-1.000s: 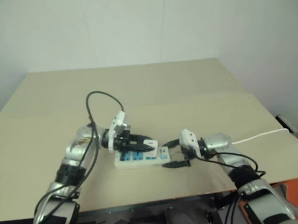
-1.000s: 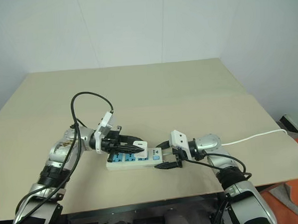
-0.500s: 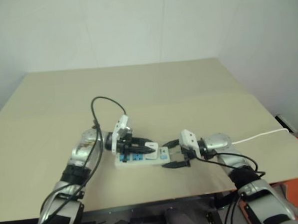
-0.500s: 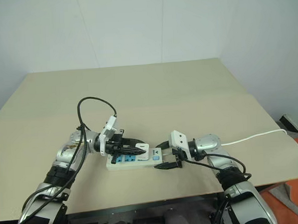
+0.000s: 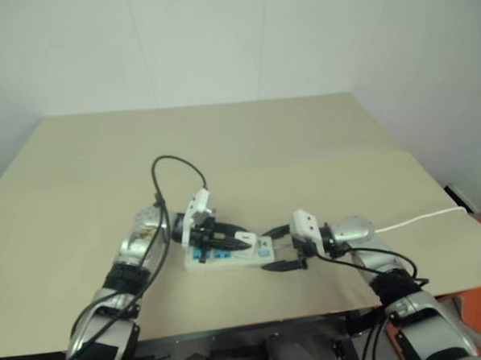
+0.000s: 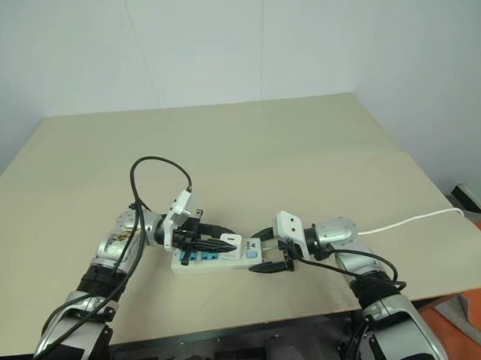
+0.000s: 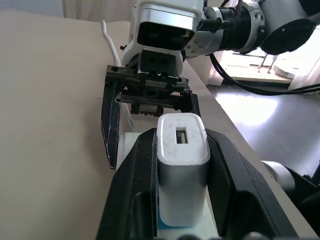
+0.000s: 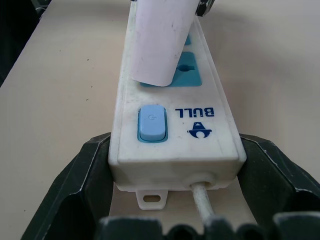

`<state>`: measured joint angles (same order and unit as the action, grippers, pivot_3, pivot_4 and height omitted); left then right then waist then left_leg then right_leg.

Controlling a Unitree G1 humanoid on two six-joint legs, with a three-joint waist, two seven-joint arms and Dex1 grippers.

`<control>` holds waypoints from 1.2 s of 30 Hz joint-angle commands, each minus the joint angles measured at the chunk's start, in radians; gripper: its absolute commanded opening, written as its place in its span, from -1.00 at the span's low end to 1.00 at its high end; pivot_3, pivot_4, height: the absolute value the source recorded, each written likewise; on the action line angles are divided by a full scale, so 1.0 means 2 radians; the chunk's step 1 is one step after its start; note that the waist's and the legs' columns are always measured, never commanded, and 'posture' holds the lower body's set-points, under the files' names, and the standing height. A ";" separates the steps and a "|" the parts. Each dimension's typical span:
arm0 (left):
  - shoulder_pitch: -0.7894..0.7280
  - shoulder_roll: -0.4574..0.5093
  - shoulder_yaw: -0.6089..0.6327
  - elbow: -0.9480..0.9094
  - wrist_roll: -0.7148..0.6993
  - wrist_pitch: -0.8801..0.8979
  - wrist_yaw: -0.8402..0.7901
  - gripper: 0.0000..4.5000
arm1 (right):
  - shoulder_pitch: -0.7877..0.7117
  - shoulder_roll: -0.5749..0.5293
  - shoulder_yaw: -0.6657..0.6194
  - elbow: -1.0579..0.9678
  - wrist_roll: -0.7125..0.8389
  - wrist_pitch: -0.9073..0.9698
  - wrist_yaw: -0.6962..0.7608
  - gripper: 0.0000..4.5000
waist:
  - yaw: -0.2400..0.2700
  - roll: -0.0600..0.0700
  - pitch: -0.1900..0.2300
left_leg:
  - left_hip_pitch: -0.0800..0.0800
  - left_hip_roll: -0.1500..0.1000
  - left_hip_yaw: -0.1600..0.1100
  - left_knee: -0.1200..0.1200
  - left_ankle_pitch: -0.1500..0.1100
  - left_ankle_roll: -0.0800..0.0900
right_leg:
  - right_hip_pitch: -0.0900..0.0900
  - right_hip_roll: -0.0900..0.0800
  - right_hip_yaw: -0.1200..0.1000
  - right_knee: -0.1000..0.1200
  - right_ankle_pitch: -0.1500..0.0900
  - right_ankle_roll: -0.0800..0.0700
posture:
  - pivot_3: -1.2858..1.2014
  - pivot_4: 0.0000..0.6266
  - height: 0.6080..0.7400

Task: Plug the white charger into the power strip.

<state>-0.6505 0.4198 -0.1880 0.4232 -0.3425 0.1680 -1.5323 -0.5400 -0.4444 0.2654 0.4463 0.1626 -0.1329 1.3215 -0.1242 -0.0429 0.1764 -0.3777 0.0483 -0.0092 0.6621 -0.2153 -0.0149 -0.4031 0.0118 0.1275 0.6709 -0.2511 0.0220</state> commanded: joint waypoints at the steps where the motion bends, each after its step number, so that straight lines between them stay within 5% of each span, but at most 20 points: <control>1: 0.021 0.000 0.000 0.013 0.016 -0.034 0.010 -0.55 | 0.012 0.002 0.015 0.009 -0.023 0.006 -0.009 0.50 | 0.000 0.000 0.000 | 0.000 0.000 0.000 0.000 0.000 0.000 | 0.000 0.000 0.000 0.000 0.000 0.000 | 0.03 -0.52 1.00; 25: 0.080 0.002 -0.002 0.046 0.029 -0.119 0.031 -0.55 | 0.020 0.000 0.016 0.005 -0.024 -0.013 -0.014 0.50 | 0.000 0.000 -0.003 | 0.005 0.000 0.000 -0.003 0.000 0.000 | 0.005 0.000 0.000 -0.004 -0.001 -0.002 | 0.03 -0.52 1.00; 36: 0.090 0.008 0.006 0.030 0.018 -0.159 0.009 0.97 | 0.013 0.003 0.018 0.014 -0.028 -0.016 -0.017 0.50 | -0.001 0.002 -0.004 | 0.005 0.000 0.000 -0.007 0.000 0.000 | 0.005 0.000 0.001 -0.004 -0.002 -0.002 | 0.03 -0.52 1.00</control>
<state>-0.5044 0.4142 -0.1642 0.4638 -0.3320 -0.1469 -1.4960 -0.5216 -0.4381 0.2750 0.4440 0.1527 -0.1658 1.2950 -0.1254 -0.0396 0.1686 -0.3670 0.0477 -0.0089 0.6483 -0.2155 -0.0152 -0.3926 0.0114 0.1302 0.6620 -0.2545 0.0166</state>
